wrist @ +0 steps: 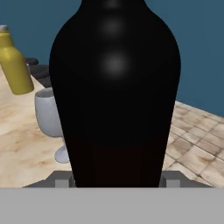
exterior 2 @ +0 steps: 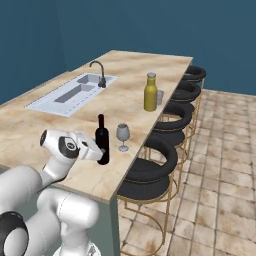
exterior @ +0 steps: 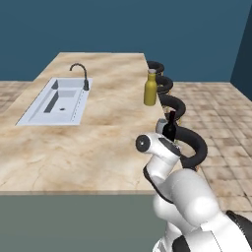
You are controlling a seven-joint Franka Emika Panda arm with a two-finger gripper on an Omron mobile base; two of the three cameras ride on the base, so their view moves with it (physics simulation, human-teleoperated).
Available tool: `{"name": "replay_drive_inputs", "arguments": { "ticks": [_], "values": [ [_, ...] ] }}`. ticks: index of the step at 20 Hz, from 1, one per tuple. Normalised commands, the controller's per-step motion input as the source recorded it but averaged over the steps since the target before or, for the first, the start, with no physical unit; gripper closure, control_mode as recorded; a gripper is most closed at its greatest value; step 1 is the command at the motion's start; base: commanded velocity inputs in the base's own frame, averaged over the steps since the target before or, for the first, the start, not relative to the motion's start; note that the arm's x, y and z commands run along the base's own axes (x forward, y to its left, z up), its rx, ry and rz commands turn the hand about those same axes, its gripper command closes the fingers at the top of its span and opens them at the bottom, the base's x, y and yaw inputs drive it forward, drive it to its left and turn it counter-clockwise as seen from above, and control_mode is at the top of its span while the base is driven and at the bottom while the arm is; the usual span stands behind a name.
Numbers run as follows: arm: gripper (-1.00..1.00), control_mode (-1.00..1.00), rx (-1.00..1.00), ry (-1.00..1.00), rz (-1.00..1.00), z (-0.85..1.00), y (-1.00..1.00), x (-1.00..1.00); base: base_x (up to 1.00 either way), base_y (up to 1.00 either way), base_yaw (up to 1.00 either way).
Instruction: There is a wine glass and glass cup on the dining counter. Place the wine bottle next to the wine glass and the juice bottle next to the glass cup.
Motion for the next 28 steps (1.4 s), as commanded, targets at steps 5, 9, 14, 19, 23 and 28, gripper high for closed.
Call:
{"name": "replay_drive_inputs", "arguments": {
  "ticks": [5, 9, 14, 19, 23, 28],
  "values": [
    [1.00, -1.00, -0.06, -0.05, 0.00, -0.07, -0.02, 0.00, 0.00, 0.00, 0.00],
    [1.00, -1.00, -0.07, -0.08, 0.00, -0.03, -0.04, 0.00, 0.00, 0.00, 0.00],
    [1.00, -1.00, -0.04, -0.07, 0.00, -0.04, -0.06, 0.01, 0.00, 0.00, 0.00],
    [1.00, -1.00, 0.00, -0.01, 0.00, -0.07, -0.06, 0.04, 0.00, 0.00, 0.00],
    [1.00, -1.00, 0.00, 0.00, 0.00, -0.09, -0.07, 0.06, 0.00, 0.00, 0.00],
    [1.00, -1.00, 0.00, 0.00, 0.00, -0.10, -0.08, 0.10, 0.00, 0.00, 0.00]
  ]
}}
